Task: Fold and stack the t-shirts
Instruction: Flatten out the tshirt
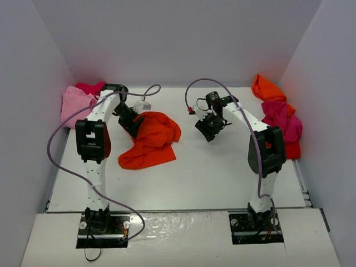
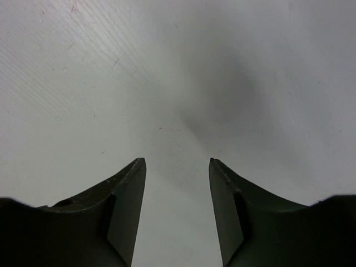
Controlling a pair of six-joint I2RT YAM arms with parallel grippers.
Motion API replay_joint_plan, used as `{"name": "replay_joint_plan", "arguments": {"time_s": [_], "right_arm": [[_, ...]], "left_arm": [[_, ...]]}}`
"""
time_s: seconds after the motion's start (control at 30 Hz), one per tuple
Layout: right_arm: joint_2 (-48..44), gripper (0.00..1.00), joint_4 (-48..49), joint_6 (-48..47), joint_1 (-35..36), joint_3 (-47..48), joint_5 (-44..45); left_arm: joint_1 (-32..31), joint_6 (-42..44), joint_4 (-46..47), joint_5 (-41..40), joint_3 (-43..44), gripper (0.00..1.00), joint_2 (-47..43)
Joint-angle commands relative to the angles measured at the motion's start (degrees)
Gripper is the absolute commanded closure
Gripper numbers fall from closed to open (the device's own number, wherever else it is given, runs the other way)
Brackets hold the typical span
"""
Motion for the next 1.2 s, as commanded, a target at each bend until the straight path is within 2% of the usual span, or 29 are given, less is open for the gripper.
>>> {"name": "replay_joint_plan", "arguments": {"time_s": [0.0,0.23,0.57,0.77,0.97,1.17], "right_arm": [[-2.62,0.54,-0.42,0.07,-0.09,0.69,0.51],[-2.58,0.54,-0.49,1.10,0.02,1.29,0.68],[-3.37,0.54,-0.49,1.97,0.41,0.87,1.04],[-3.19,0.54,-0.48,2.28,0.46,0.65,0.85],[-2.85,0.53,-0.39,2.70,0.80,0.90,0.69],[-2.81,0.54,-0.40,2.82,0.89,0.94,1.05]], "left_arm": [[3.24,-2.67,-1.78,11.74,4.20,0.48,-3.26],[3.74,-1.78,-0.29,13.72,0.60,0.48,-3.82],[5.85,-1.00,-2.46,13.91,3.69,0.49,-1.05],[9.62,-1.12,-2.32,13.37,4.05,0.48,-0.38],[10.55,-0.70,-1.28,13.93,1.31,0.48,0.38],[10.56,0.67,-4.11,16.66,3.44,0.48,2.22]]}}
